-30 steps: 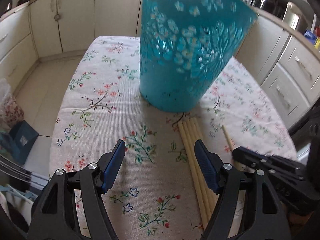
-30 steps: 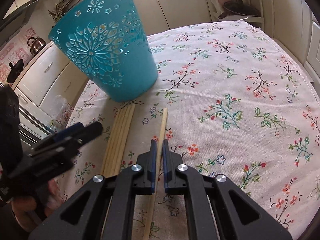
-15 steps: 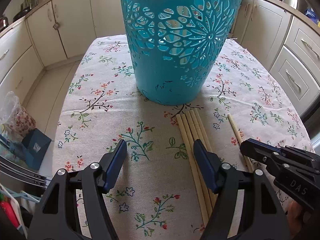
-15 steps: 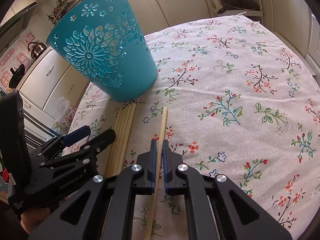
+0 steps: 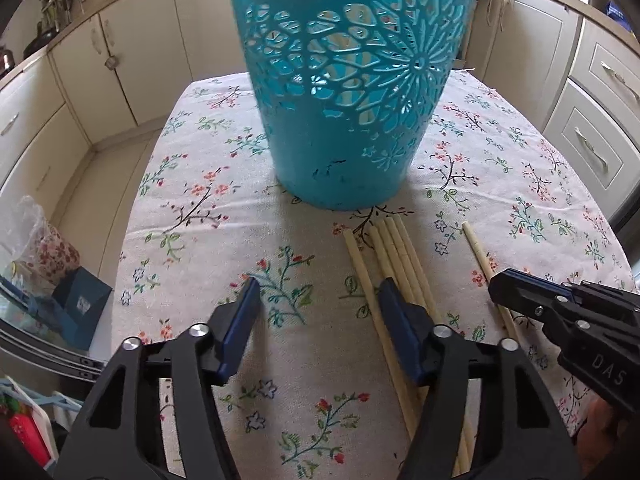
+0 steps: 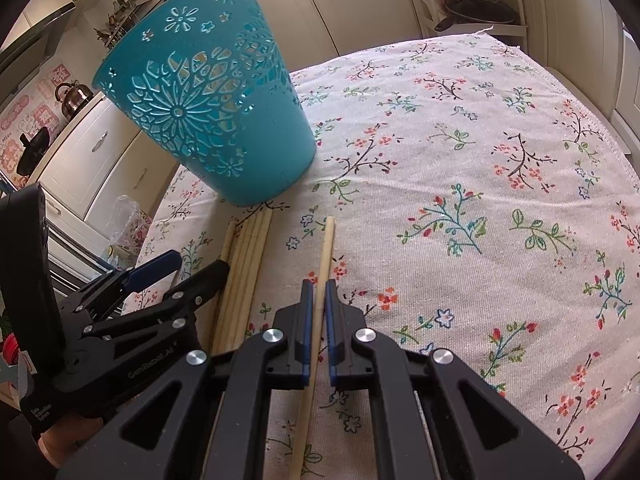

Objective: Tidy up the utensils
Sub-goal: 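Grasp another stick with the left gripper while the right gripper grasps another stick, then lift the stick with the left gripper and drop it into the teal basket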

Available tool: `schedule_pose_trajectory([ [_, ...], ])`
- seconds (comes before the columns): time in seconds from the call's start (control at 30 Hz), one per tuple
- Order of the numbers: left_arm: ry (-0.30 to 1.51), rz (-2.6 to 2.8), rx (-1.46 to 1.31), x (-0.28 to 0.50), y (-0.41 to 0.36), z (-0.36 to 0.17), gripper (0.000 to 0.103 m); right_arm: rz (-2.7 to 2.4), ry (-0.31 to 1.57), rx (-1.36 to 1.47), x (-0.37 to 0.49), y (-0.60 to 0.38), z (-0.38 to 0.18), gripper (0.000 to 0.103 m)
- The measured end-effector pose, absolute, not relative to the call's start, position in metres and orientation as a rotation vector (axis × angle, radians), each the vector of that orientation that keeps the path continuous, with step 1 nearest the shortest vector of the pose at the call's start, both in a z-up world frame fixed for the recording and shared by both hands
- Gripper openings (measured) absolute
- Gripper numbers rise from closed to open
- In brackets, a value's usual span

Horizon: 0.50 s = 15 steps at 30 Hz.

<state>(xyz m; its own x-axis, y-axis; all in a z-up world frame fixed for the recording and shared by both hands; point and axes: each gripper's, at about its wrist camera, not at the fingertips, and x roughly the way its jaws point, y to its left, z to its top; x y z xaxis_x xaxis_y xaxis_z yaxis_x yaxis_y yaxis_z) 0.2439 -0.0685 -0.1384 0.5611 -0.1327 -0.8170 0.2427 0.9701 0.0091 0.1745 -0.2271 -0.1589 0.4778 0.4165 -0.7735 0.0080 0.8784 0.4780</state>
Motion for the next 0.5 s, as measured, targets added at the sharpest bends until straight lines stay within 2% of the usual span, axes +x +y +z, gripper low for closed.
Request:
schedule_pose_trajectory([
  [0.03, 0.948, -0.230, 0.129, 0.245, -0.071, -0.138, 0.049, 0.258, 1.050, 0.449, 0.176, -0.225, -0.159, 0.007],
  [0.1, 0.943, -0.254, 0.140, 0.247, -0.074, -0.137, 0.026, 0.255, 1.046, 0.441, 0.177, -0.224, -0.159, 0.007],
  [0.17, 0.948, -0.310, 0.157, 0.249, -0.080, -0.136, 0.008, 0.253, 1.042, 0.434, 0.178, -0.222, -0.159, 0.007],
  [0.27, 0.978, -0.353, 0.163, 0.253, -0.080, -0.135, 0.006, 0.255, 1.043, 0.439, 0.178, -0.222, -0.159, 0.007],
  [0.33, 1.009, -0.368, 0.174, 0.256, -0.079, -0.134, 0.007, 0.255, 1.043, 0.441, 0.179, -0.222, -0.159, 0.007],
  [0.4, 1.054, -0.358, 0.197, 0.263, -0.079, -0.133, 0.012, 0.255, 1.041, 0.438, 0.180, -0.223, -0.160, 0.007],
  [0.5, 1.059, -0.333, 0.228, 0.266, -0.082, -0.134, 0.011, 0.257, 1.032, 0.435, 0.182, -0.222, -0.161, 0.007],
])
